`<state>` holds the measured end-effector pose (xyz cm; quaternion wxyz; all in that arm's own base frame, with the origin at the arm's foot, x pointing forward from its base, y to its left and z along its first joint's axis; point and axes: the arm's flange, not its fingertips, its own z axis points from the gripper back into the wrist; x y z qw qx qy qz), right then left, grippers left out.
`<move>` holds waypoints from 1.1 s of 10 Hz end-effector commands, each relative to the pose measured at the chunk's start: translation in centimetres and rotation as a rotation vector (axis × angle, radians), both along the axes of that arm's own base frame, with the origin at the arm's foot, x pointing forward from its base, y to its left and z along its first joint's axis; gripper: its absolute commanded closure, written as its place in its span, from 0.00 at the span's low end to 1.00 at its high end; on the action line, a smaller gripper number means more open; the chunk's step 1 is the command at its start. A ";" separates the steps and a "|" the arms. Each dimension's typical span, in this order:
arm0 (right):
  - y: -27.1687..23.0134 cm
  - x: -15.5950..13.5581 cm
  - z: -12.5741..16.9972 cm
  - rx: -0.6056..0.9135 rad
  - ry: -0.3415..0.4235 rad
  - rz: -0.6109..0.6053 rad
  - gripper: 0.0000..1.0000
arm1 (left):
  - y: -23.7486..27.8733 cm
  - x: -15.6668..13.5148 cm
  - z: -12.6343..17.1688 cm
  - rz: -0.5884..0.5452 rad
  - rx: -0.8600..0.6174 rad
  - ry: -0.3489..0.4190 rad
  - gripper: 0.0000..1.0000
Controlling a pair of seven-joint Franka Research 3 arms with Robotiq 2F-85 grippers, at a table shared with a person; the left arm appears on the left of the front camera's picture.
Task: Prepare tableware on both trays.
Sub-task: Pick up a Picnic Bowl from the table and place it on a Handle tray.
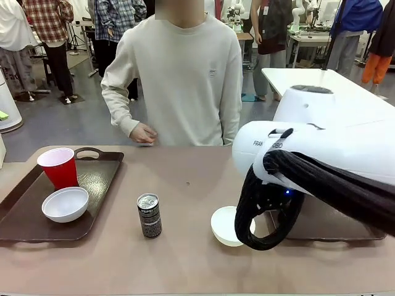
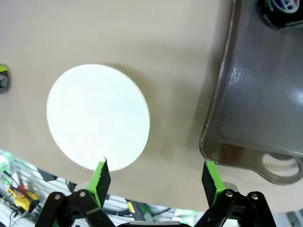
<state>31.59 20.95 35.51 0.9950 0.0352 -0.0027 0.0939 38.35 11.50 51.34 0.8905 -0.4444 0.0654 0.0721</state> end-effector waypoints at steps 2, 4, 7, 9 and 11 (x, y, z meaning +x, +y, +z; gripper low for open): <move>1.9 2.6 -2.5 0.022 -0.030 -0.048 0.00 | 0.0 -0.2 0.1 0.005 0.004 0.018 0.02; 2.6 2.3 -3.0 0.077 -0.045 -0.036 0.55 | 0.0 -0.2 0.1 0.005 0.004 0.018 0.02; 3.0 2.3 -2.8 0.073 -0.060 -0.036 1.00 | 0.0 -0.2 0.1 0.005 0.004 0.018 0.02; 3.2 2.3 -2.7 0.077 -0.059 -0.039 0.82 | 0.0 -0.2 0.1 0.005 0.004 0.018 0.02; 3.1 2.3 -2.6 0.069 -0.062 -0.035 1.00 | 0.0 -0.2 0.1 0.005 0.004 0.018 0.02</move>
